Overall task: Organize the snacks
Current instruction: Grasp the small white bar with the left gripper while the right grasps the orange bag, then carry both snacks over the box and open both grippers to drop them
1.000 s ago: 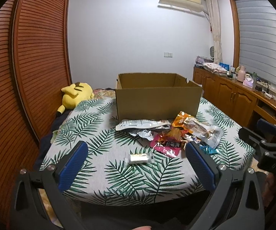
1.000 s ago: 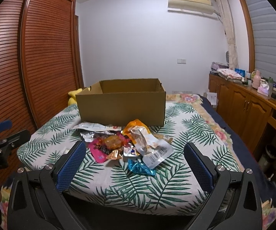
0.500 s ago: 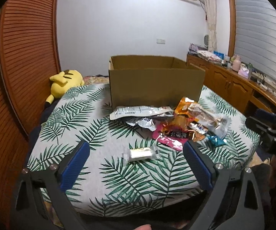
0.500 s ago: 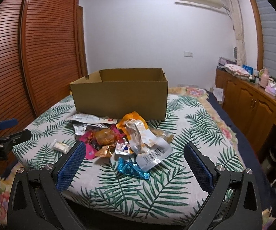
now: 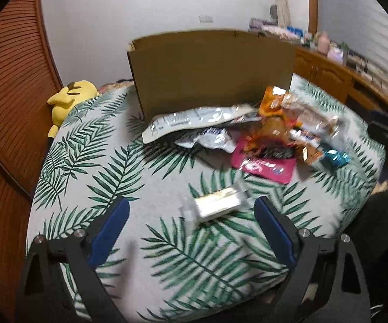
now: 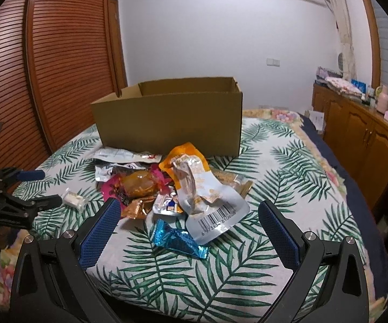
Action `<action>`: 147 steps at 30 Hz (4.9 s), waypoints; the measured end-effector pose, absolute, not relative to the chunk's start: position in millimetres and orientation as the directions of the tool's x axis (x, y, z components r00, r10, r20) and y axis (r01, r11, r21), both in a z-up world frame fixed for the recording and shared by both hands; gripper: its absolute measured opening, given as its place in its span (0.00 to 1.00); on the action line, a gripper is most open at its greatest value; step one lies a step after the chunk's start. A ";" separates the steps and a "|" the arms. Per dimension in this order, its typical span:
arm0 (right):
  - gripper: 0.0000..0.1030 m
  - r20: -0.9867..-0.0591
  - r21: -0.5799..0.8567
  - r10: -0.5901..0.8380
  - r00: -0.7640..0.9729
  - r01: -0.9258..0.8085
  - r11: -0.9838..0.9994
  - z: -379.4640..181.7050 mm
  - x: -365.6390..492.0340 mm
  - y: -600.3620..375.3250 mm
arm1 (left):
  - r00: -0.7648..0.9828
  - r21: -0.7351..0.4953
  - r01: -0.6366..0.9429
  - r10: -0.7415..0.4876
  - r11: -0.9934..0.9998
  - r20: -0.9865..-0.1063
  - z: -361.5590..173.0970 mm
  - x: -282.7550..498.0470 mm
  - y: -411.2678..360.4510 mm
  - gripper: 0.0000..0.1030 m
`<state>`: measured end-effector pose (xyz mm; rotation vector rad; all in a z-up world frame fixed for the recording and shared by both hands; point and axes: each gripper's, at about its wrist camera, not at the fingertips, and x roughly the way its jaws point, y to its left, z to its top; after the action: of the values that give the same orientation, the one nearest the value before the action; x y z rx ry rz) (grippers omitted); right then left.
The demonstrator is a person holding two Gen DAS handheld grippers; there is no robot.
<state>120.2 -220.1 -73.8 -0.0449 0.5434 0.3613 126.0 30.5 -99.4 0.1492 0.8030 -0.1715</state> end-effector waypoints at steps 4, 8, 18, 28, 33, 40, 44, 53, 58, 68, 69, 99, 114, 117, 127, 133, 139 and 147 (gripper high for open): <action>1.00 -0.529 0.044 0.320 0.786 -0.351 0.935 -78.7 128.2 -217.4 | 0.634 0.067 0.263 -0.120 0.962 -0.764 -111.0 136.4 30.2 0.87; 1.00 -0.546 0.037 0.316 0.776 -0.354 0.934 -83.1 138.0 -216.6 | 0.621 0.093 0.305 -0.123 0.948 -0.774 -119.5 141.6 25.7 0.76; 1.00 -0.587 0.009 0.300 0.752 -0.364 0.931 -89.7 158.2 -213.6 | 0.577 0.006 0.339 -0.203 0.941 -0.791 -121.7 168.7 26.4 0.66; 0.93 -0.657 -0.005 0.354 0.665 -0.474 0.881 -84.4 200.3 -201.2 | 0.590 -0.033 0.319 -0.226 0.947 -0.775 -119.4 163.4 38.6 0.27; 0.81 -0.710 -0.021 0.359 0.606 -0.528 0.849 -84.6 225.2 -191.6 | 0.595 -0.064 0.298 -0.238 0.952 -0.768 -119.7 162.6 46.6 0.27; 0.67 -0.764 -0.054 0.341 0.548 -0.581 0.812 -91.5 248.2 -177.3 | 0.607 -0.096 0.275 -0.250 0.957 -0.755 -120.7 163.4 51.9 0.27; 0.66 -0.791 -0.074 0.317 0.523 -0.597 0.799 -98.7 257.5 -169.2 | 0.606 -0.104 0.271 -0.254 0.957 -0.754 -121.2 164.3 52.8 0.27; 0.43 -0.791 -0.120 0.292 0.537 -0.605 0.787 -102.2 260.7 -162.0 | 0.618 -0.109 0.258 -0.251 0.960 -0.745 -121.8 162.0 52.9 0.27; 0.41 -0.766 -0.147 0.286 0.576 -0.589 0.794 -99.9 253.0 -165.8 | 0.625 -0.126 0.246 -0.256 0.961 -0.738 -121.5 160.4 54.1 0.26; 0.41 -0.694 -0.100 0.332 0.639 -0.542 0.834 -80.0 235.5 -183.4 | 0.657 -0.152 0.232 -0.270 0.961 -0.704 -114.5 160.1 59.0 0.26; 0.41 -0.689 -0.100 0.335 0.643 -0.541 0.835 -77.5 234.0 -184.9 | 0.665 -0.155 0.229 -0.271 0.961 -0.696 -112.2 159.9 60.2 0.26; 0.42 -0.509 -0.162 0.379 0.773 -0.518 0.840 62.8 285.0 -174.1 | 0.781 -0.144 0.362 -0.384 0.921 -0.492 33.8 275.7 41.8 0.26; 0.34 -0.490 -0.144 0.397 0.776 -0.522 0.841 57.9 370.6 -140.4 | 0.771 -0.082 0.355 -0.341 0.931 -0.539 24.8 354.2 34.8 0.26; 0.30 -0.513 -0.146 0.394 0.762 -0.530 0.836 44.9 381.0 -131.6 | 0.760 -0.084 0.348 -0.334 0.934 -0.558 15.3 361.8 33.5 0.27; 0.20 -0.597 -0.124 0.386 0.703 -0.556 0.822 8.7 387.7 -117.3 | 0.710 -0.085 0.329 -0.306 0.940 -0.634 -15.8 371.4 28.3 0.27; 0.20 -0.625 -0.040 0.422 0.657 -0.567 0.823 0.1 388.2 -119.4 | 0.695 -0.078 0.323 -0.292 0.943 -0.657 -19.2 371.4 20.9 0.32; 0.20 -0.658 -0.033 0.407 0.633 -0.565 0.824 -12.5 387.2 -115.0 | 0.692 -0.068 0.299 -0.265 0.952 -0.672 -17.9 367.5 21.5 0.41; 0.30 -0.669 0.028 0.437 0.602 -0.566 0.824 -12.9 375.3 -117.8 | 0.698 -0.039 0.272 -0.225 0.961 -0.680 -10.7 349.2 30.8 0.50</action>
<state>375.3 -117.8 -12.9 -0.1943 0.7186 0.5852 349.2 30.8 -10.7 0.0665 0.7491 -0.2774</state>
